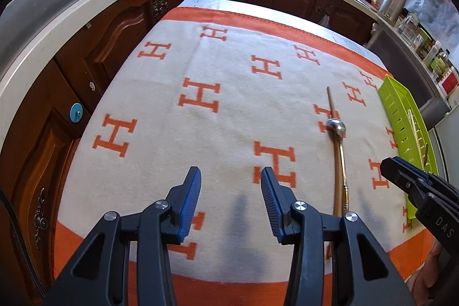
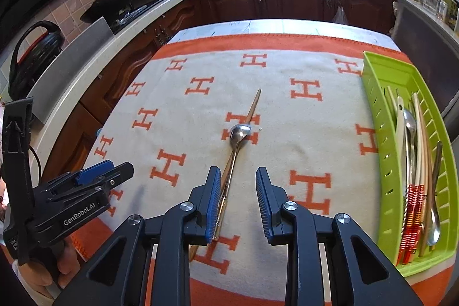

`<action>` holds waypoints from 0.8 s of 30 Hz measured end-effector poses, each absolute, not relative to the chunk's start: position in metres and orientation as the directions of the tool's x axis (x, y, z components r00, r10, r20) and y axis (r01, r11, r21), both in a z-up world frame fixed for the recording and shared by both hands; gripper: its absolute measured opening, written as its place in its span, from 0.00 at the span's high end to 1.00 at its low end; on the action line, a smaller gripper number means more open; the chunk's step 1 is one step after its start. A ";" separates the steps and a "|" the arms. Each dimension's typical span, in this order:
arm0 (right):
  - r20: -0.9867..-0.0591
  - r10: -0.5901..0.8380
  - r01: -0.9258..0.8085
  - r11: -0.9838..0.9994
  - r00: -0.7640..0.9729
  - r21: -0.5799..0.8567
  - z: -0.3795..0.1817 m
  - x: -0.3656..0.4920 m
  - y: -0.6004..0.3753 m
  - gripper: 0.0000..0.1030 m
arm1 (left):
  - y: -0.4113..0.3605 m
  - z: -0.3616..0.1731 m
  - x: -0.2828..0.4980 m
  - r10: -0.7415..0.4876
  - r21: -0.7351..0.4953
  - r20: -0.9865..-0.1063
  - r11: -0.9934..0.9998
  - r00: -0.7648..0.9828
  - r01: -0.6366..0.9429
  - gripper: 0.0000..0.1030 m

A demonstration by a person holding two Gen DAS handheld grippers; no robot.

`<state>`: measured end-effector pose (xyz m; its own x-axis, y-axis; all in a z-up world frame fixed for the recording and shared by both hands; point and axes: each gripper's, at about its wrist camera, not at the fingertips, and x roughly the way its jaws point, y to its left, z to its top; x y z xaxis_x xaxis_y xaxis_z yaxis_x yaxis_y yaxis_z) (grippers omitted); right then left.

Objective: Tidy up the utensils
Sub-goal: 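Move both grippers back over the remaining spoon and wooden chopstick, then grasp the long steel spoon by its handle with the right gripper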

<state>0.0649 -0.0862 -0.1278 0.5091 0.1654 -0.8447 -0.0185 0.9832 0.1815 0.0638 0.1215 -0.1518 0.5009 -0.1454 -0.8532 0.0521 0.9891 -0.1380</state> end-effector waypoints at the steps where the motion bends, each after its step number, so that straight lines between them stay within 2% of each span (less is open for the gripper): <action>1: -0.849 0.171 -0.011 0.981 0.500 0.191 -0.132 0.067 -0.087 0.75 | 0.125 -0.154 0.065 -0.147 -0.143 -0.853 0.989 0.500 0.047 0.60; 17: -0.882 0.157 0.006 0.984 0.445 0.178 -0.182 0.102 -0.079 0.75 | 0.136 -0.171 0.070 -0.163 -0.163 -0.868 0.986 0.469 0.041 0.59; 20: -0.877 0.149 0.013 0.985 0.457 0.175 -0.185 0.105 -0.079 0.82 | 0.137 -0.173 0.071 -0.167 -0.167 -0.869 0.985 0.465 0.042 0.59; 24: -0.875 0.144 0.033 0.983 0.463 0.179 -0.185 0.104 -0.085 0.86 | 0.136 -0.176 0.073 -0.174 -0.172 -0.872 0.984 0.458 0.047 0.59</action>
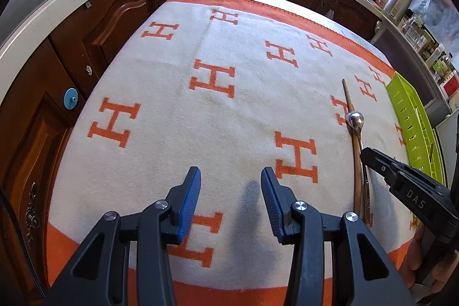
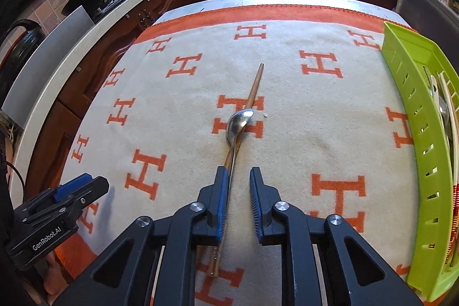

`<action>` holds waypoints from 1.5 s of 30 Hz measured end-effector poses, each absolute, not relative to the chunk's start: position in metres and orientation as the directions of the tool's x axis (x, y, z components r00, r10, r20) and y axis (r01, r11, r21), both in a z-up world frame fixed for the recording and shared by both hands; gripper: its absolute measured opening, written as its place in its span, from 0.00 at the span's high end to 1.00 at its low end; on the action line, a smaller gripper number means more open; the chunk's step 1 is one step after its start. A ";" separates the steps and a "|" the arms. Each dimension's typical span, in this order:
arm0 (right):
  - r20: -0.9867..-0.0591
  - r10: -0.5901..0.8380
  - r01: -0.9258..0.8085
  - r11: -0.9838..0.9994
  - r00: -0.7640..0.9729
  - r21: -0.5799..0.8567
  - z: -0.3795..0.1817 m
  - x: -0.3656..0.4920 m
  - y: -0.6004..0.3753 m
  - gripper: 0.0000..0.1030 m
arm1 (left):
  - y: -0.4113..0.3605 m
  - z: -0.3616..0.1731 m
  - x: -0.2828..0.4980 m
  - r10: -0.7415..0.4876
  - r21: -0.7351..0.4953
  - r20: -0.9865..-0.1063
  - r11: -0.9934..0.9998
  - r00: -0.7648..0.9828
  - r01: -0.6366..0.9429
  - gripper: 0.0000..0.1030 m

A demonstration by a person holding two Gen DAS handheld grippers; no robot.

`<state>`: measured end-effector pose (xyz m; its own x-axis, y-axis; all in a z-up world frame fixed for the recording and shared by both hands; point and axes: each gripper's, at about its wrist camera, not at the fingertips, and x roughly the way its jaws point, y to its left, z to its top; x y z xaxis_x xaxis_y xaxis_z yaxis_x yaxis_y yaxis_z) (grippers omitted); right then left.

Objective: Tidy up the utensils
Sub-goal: 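Grasp the long steel spoon by its handle with the right gripper, then carry the spoon into the tray and open the right gripper while the left grasps the wooden chopstick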

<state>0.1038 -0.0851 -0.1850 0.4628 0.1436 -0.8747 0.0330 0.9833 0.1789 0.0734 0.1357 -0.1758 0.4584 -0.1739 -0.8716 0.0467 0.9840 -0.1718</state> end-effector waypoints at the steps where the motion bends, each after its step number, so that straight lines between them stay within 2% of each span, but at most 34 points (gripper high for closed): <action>1: -0.875 0.143 0.037 0.983 0.463 0.180 -0.186 0.104 -0.087 0.86 | 0.135 -0.176 0.074 -0.177 -0.174 -0.872 0.984 0.457 0.050 0.59; 6: -0.877 0.098 0.029 0.992 0.470 0.127 -0.186 0.103 -0.083 0.86 | 0.132 -0.177 0.075 -0.186 -0.176 -0.872 0.982 0.453 0.063 0.59; 14: -0.857 -0.030 -0.046 0.997 0.515 -0.063 -0.191 0.110 -0.058 0.86 | 0.128 -0.176 0.074 -0.187 -0.173 -0.874 0.982 0.448 0.072 0.59; 17: -0.856 -0.009 -0.048 0.998 0.516 -0.039 -0.191 0.111 -0.059 0.97 | 0.124 -0.174 0.073 -0.189 -0.171 -0.875 0.982 0.446 0.081 0.59; 23: -0.848 0.073 0.008 0.996 0.525 0.090 -0.184 0.107 -0.082 0.97 | 0.109 -0.164 0.076 -0.217 -0.178 -0.869 0.976 0.445 0.128 0.59; 32: -0.781 0.100 0.078 0.979 0.617 0.187 -0.143 0.085 -0.125 0.97 | 0.058 -0.156 0.089 -0.332 -0.249 -0.861 0.936 0.386 0.249 0.55; 38: -0.725 0.030 0.177 0.962 0.688 0.208 -0.102 0.065 -0.182 0.97 | 0.013 -0.166 0.096 -0.330 -0.233 -0.882 0.926 0.336 0.298 0.55; 45: -0.713 -0.112 0.331 0.927 0.692 0.175 -0.081 0.039 -0.275 0.97 | -0.015 -0.177 0.100 -0.238 -0.137 -0.911 0.945 0.338 0.297 0.55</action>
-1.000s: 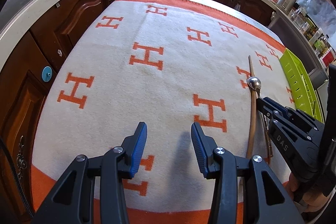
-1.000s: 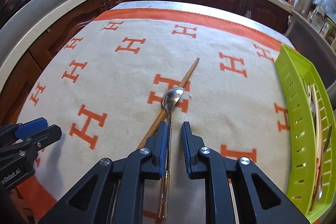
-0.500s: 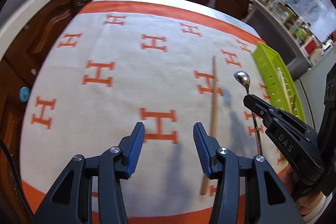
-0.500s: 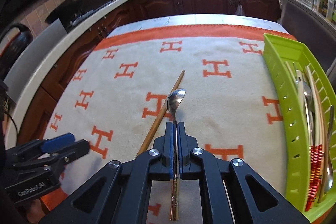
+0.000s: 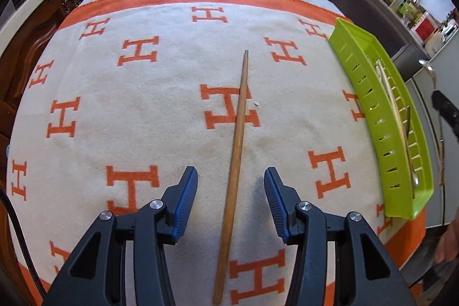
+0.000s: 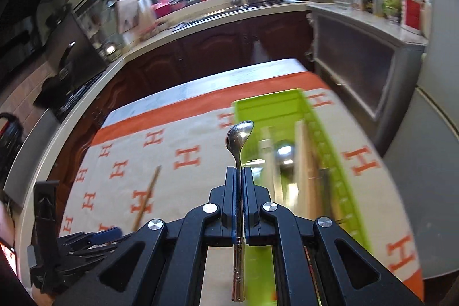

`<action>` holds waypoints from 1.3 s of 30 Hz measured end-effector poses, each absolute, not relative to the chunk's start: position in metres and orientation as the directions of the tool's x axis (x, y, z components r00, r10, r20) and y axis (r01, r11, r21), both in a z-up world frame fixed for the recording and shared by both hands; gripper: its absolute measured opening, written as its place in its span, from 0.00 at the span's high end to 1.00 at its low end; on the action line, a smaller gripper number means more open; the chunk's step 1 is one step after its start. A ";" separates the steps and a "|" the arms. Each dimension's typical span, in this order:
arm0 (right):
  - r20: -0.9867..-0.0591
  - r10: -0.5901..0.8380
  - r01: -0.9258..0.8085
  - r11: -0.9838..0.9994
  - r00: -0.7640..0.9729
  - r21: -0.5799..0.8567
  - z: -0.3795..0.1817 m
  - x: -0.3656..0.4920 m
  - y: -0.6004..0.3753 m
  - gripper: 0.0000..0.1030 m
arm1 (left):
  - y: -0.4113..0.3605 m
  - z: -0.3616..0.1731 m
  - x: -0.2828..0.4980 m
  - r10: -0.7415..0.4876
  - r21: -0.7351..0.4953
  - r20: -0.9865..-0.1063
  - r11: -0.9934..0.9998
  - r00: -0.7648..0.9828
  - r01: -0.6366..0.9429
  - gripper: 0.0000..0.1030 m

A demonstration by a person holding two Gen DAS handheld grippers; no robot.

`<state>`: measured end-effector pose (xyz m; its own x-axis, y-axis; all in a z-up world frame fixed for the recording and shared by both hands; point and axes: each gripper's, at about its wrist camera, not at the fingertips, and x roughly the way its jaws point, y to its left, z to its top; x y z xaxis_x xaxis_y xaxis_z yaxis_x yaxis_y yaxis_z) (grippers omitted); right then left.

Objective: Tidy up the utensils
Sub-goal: 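Carry the spoon into the tray and open the right gripper while the left grasps the wooden chopstick, then carry the wooden chopstick into the green tray and open the left gripper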

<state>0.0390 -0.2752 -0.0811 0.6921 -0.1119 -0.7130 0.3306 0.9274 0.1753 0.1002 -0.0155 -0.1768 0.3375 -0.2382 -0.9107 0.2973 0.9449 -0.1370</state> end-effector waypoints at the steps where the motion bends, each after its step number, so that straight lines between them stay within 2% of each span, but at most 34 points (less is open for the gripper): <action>1: -0.716 -0.129 0.353 0.919 0.686 0.173 -0.082 0.035 -0.290 0.97 | -0.019 -0.178 0.099 -0.219 -0.114 -0.913 0.947 0.344 0.301 0.55; 7: -0.743 -0.159 0.397 0.905 0.650 0.154 -0.091 0.026 -0.341 0.97 | -0.032 -0.179 0.095 -0.139 -0.011 -0.911 0.949 0.389 0.315 0.48; 12: -0.755 -0.142 0.377 0.915 0.640 0.147 -0.107 0.031 -0.349 0.97 | -0.033 -0.178 0.094 -0.128 -0.001 -0.908 0.953 0.400 0.304 0.50; 14: -0.758 -0.130 0.365 0.919 0.639 0.150 -0.112 0.034 -0.346 0.96 | -0.035 -0.177 0.092 -0.131 0.002 -0.904 0.950 0.406 0.312 0.67; 15: -0.760 -0.124 0.356 0.923 0.637 0.148 -0.116 0.037 -0.346 0.94 | -0.037 -0.176 0.091 -0.136 0.003 -0.904 0.946 0.405 0.325 0.84; 16: -0.763 -0.122 0.351 0.925 0.635 0.144 -0.120 0.043 -0.341 0.92 | -0.040 -0.176 0.091 -0.137 0.004 -0.905 0.944 0.403 0.329 0.93; 18: -0.763 -0.117 0.353 0.923 0.635 0.153 -0.124 0.047 -0.341 0.83 | -0.042 -0.176 0.090 -0.132 0.007 -0.906 0.945 0.402 0.327 0.95; 21: -0.750 -0.105 0.359 0.915 0.653 0.184 -0.123 0.047 -0.343 0.79 | -0.043 -0.176 0.090 -0.147 -0.019 -0.905 0.951 0.398 0.308 0.96; 26: -0.732 -0.105 0.371 0.904 0.674 0.211 -0.115 0.034 -0.346 0.77 | -0.037 -0.170 0.092 -0.233 -0.136 -0.905 0.951 0.356 0.277 0.96; 34: -0.706 -0.081 0.380 0.882 0.703 0.278 -0.103 0.008 -0.352 0.77 | -0.049 -0.124 0.085 -0.389 -0.299 -0.857 0.910 0.338 0.289 0.96; 39: -0.684 -0.078 0.386 0.868 0.726 0.311 -0.092 -0.010 -0.356 0.77 | -0.083 -0.091 0.085 -0.466 -0.366 -0.822 0.873 0.327 0.323 0.96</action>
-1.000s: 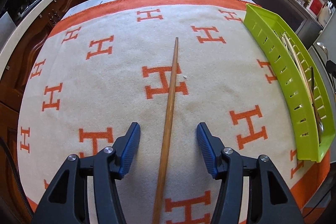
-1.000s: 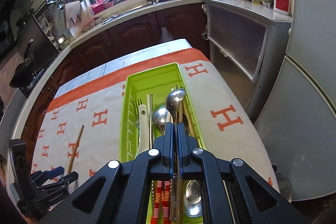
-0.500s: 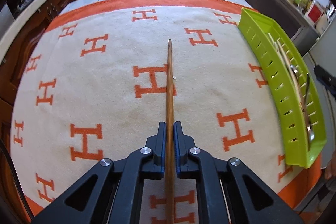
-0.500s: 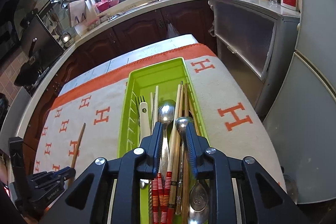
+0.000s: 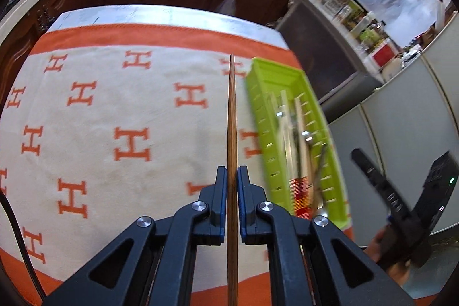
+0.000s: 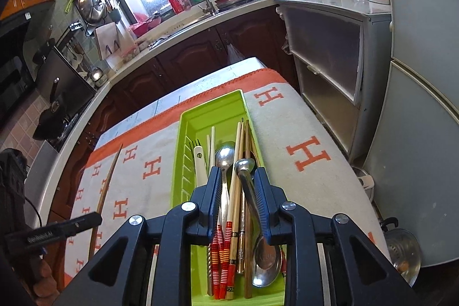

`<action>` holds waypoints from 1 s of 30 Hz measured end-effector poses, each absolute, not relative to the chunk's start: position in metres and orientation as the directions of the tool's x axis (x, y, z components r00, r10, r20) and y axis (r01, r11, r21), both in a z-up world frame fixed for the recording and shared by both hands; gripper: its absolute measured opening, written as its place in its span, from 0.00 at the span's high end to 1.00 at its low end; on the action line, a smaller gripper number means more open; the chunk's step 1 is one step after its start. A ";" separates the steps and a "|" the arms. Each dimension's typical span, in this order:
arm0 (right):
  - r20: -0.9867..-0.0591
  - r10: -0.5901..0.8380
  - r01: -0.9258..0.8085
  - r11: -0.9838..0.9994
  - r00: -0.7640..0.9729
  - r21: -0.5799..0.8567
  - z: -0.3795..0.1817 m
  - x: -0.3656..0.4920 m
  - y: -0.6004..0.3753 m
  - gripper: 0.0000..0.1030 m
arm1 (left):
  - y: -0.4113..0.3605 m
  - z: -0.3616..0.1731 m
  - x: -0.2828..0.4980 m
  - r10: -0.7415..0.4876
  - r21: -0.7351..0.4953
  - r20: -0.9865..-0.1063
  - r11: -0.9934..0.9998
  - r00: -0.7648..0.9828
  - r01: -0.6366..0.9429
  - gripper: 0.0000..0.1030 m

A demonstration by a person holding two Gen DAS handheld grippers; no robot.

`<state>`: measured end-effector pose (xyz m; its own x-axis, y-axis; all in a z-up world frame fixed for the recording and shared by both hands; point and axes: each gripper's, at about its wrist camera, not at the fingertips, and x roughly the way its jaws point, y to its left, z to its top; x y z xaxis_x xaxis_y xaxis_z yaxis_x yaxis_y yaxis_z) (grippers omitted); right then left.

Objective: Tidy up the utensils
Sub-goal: 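Carry the wooden chopstick into the green tray and open the left gripper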

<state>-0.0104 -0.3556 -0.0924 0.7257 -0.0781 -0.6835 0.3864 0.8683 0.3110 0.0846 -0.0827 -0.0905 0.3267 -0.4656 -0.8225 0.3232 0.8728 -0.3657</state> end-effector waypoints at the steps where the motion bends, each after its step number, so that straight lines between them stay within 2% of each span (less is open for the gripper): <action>1: -0.679 -0.079 0.390 0.864 0.730 0.319 -0.091 -0.014 -0.357 0.77 | -0.093 -0.085 0.085 -0.475 -0.372 -0.818 0.867 0.325 0.331 0.96; 6: -0.668 -0.090 0.408 0.848 0.739 0.337 -0.084 -0.030 -0.364 0.77 | -0.149 -0.080 0.090 -0.500 -0.385 -0.815 0.845 0.291 0.372 0.96; 14: -0.669 -0.117 0.455 0.816 0.734 0.357 -0.085 -0.053 -0.383 0.77 | -0.209 -0.119 0.100 -0.451 -0.347 -0.861 0.858 0.233 0.378 0.95; 18: -0.680 -0.117 0.468 0.807 0.724 0.360 -0.091 -0.060 -0.387 0.77 | -0.210 -0.120 0.099 -0.434 -0.322 -0.865 0.865 0.251 0.384 0.83; 23: -0.689 -0.102 0.465 0.807 0.717 0.365 -0.099 -0.059 -0.385 0.77 | -0.195 -0.106 0.088 -0.414 -0.270 -0.859 0.866 0.301 0.421 0.81; 27: -0.691 -0.084 0.446 0.818 0.718 0.363 -0.100 -0.054 -0.377 0.77 | -0.178 -0.103 0.081 -0.389 -0.236 -0.866 0.872 0.314 0.429 0.69; 30: -0.701 -0.075 0.427 0.837 0.709 0.342 -0.100 -0.046 -0.370 0.77 | -0.164 -0.103 0.073 -0.363 -0.200 -0.872 0.877 0.328 0.438 0.68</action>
